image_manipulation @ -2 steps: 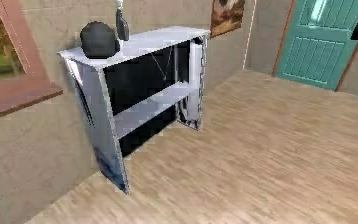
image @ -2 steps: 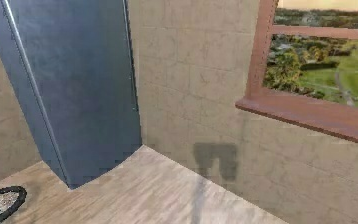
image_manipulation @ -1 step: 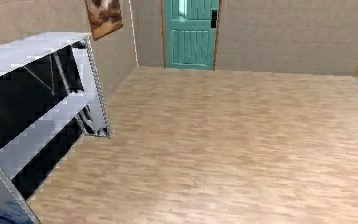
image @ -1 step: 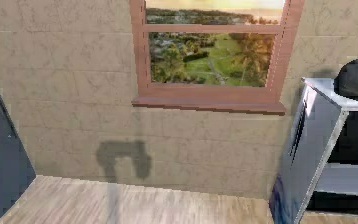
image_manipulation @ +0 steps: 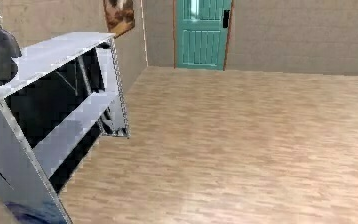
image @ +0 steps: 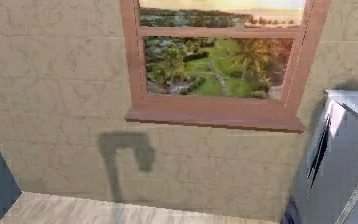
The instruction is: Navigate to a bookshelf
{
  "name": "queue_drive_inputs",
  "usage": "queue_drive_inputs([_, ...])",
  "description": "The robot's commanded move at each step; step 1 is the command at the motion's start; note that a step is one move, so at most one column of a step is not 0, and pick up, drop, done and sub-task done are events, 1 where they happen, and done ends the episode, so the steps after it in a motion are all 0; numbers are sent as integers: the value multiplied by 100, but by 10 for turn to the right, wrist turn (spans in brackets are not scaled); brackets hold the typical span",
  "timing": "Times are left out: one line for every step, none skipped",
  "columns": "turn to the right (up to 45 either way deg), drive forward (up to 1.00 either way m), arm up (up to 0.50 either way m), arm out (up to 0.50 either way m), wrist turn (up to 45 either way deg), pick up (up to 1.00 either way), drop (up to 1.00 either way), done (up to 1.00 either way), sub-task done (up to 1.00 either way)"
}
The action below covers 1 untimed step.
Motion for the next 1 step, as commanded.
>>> queue_drive_inputs([300,0,0,0,0,0,0,0,0])
